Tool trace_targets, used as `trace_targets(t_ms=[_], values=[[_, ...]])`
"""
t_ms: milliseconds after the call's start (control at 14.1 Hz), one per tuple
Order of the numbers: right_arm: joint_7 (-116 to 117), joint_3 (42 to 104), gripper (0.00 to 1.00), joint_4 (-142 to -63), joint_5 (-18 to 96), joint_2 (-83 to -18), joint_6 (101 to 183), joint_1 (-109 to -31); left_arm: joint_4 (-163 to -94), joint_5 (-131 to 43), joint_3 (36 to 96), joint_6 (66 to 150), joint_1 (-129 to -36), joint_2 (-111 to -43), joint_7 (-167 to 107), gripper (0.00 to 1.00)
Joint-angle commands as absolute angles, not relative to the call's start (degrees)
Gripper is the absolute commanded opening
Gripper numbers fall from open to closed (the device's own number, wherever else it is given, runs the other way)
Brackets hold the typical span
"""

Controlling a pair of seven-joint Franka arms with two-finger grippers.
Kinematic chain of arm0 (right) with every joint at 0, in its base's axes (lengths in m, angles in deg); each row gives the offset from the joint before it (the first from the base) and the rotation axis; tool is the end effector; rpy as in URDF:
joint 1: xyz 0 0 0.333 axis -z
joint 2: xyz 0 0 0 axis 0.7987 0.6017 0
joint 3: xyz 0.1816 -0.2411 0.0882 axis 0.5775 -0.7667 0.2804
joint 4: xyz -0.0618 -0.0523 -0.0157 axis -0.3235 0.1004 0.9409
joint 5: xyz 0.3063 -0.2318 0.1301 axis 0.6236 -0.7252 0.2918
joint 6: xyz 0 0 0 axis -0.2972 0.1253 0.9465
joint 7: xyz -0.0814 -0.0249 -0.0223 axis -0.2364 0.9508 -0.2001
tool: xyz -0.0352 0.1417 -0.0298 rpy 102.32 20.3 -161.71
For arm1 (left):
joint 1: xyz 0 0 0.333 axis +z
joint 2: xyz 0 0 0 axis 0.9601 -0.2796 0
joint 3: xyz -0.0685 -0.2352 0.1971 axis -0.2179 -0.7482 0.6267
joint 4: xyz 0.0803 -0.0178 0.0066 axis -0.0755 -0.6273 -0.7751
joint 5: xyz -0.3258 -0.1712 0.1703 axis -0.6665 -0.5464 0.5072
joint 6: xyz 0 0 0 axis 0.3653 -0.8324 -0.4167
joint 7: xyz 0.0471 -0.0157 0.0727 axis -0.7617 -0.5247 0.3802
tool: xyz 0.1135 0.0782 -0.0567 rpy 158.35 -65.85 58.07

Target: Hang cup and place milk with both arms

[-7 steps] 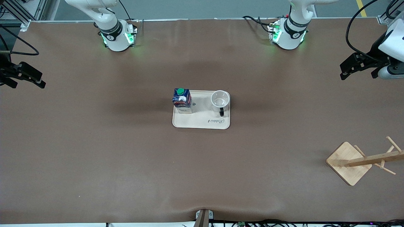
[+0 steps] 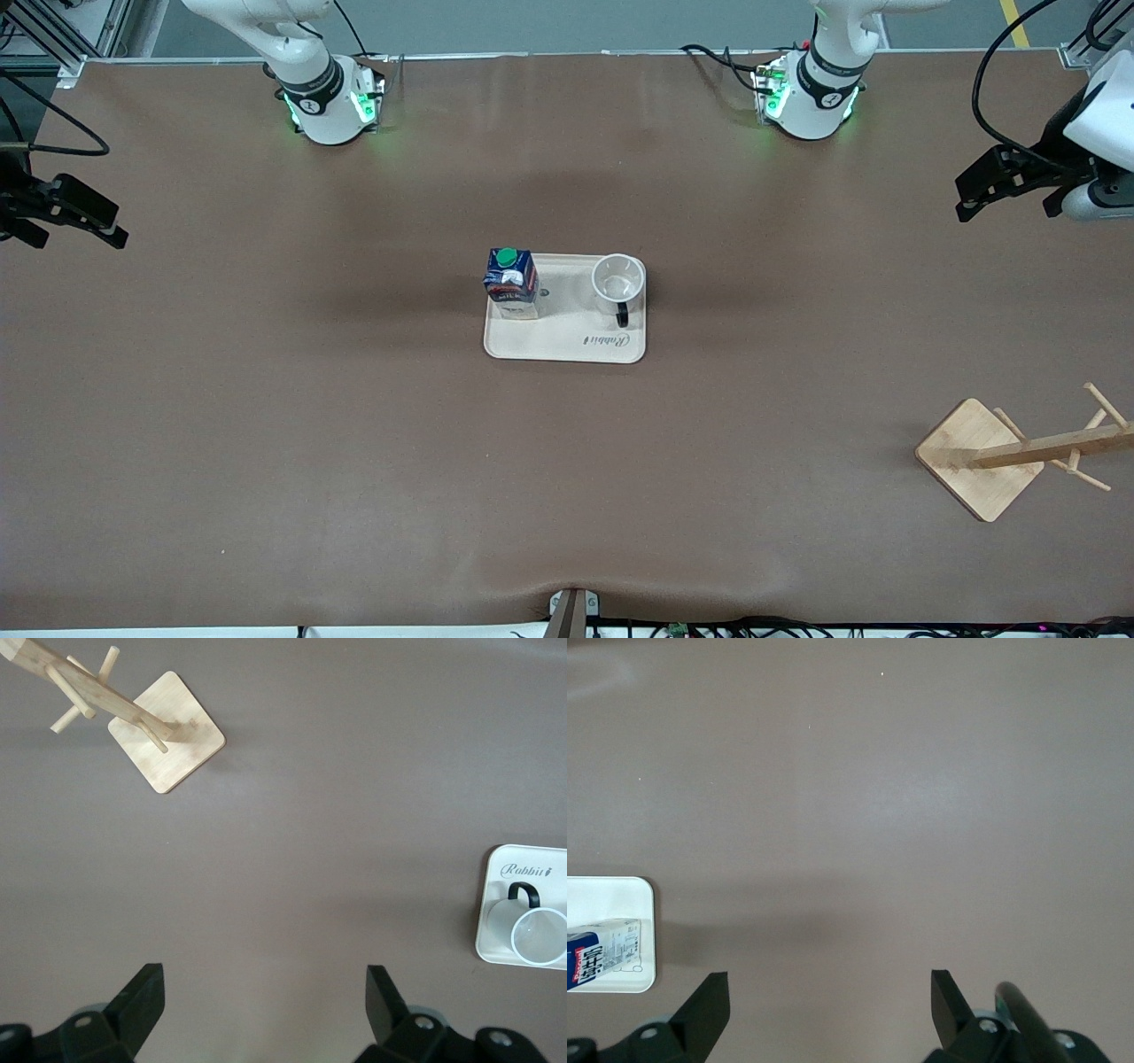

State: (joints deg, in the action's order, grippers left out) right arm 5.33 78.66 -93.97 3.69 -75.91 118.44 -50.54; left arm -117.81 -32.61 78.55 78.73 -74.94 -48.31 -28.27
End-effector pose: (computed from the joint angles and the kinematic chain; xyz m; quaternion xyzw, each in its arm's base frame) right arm 0.5620 -0.0194 0.6028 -0.9992 0.0170 -0.0338 0.0131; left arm 0.5471 -0.0589 0.6185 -0.9994 -0.0116 -0.0230 0.0219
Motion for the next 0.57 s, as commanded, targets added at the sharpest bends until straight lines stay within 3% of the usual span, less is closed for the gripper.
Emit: trace_targets(t_ms=[0,495], values=[[4.7,79.6,1.00,-92.9,3.1,-75.6,118.3,-48.7,-116.3,-33.0,77.8,77.6,-75.4,-50.2,-28.0,1.00],[4.5,79.7,1.00,-92.9,3.1,-74.3,118.1,-49.1,-118.1,-33.4,69.2,81.1,-75.4,-56.0,-14.7,1.00]])
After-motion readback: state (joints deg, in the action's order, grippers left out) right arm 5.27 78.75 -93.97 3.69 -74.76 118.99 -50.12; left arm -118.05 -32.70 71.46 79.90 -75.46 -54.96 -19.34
